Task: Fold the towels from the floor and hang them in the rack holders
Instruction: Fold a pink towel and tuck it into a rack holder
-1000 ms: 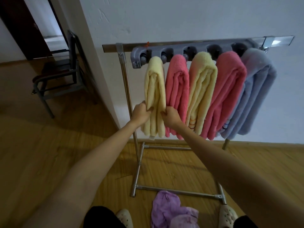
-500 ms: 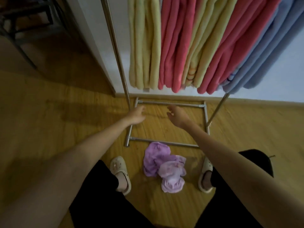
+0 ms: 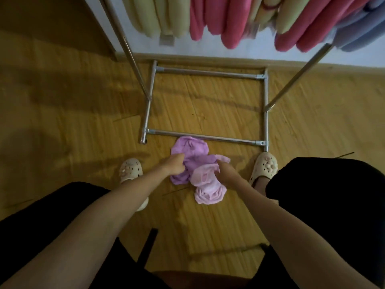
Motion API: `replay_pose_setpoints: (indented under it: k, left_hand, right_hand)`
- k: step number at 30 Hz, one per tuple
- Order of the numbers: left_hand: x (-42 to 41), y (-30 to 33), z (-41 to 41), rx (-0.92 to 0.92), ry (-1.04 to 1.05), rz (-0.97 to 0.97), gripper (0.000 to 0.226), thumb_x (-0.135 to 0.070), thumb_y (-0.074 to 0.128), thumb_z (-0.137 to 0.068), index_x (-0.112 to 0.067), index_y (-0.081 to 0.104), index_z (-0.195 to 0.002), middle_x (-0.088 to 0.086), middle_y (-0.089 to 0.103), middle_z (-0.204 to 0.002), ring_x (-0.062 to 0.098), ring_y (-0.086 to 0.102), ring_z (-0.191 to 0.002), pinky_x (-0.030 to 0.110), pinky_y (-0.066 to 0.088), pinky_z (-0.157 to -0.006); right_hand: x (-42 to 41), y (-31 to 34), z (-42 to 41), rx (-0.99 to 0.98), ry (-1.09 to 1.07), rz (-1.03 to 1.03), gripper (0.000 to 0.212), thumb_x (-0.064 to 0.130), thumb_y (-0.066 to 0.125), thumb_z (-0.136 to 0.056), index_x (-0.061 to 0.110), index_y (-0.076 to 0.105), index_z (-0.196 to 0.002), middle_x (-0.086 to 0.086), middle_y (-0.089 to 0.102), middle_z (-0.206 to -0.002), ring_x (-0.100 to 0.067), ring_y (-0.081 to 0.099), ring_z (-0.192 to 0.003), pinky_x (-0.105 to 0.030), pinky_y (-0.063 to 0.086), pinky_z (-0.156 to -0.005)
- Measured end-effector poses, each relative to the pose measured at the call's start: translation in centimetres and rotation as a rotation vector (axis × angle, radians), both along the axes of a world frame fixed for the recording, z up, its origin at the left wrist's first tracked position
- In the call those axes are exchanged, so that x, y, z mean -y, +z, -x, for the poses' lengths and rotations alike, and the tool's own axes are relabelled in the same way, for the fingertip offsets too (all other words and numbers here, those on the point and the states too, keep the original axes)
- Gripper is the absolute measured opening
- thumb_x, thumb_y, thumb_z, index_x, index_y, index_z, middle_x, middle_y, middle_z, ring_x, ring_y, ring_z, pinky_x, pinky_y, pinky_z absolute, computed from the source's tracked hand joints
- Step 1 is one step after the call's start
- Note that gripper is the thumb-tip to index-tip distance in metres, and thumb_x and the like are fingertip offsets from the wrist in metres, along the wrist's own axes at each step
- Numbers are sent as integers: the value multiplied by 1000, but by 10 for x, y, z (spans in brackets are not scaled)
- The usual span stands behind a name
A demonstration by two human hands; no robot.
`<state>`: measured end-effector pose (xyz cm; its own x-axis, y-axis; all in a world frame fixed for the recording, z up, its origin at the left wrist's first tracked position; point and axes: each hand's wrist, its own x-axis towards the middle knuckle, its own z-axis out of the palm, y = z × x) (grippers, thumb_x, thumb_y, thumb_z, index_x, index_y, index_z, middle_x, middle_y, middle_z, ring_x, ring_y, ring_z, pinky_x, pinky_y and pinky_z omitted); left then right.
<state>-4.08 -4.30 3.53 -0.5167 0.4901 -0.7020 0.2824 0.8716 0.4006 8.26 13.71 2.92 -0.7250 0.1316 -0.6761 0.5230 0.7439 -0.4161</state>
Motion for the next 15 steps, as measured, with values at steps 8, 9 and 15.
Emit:
replay_pose_setpoints:
  k: [8,9,15]
  left_hand:
    - [-21,-92,-23,105,26,55,23,-15,53,-90,-1,57,-108,20,62,-117,33,58,-111,37,44,-83]
    - [-22,-101,-26,128,42,69,24,-16,52,-92,-1,56,-110,21,61,-119,34,57,-113,39,45,-86]
    - [-32,-134,-41,201,142,99,44,-21,50,-96,3,38,-132,23,55,-129,35,54,-118,39,41,-92]
  right_hand:
    - [3,-71,-2,144,148,-61,57,14,47,-97,2,22,-147,-19,34,-150,-31,42,-133,-38,37,-104]
    - [2,-76,-1,151,163,-65,57,13,47,-97,2,22,-147,-19,32,-151,-31,42,-133,-38,38,-104]
    - [-8,-99,9,164,216,-101,61,11,46,-95,7,19,-149,-14,28,-154,-30,39,-135,-37,37,-105]
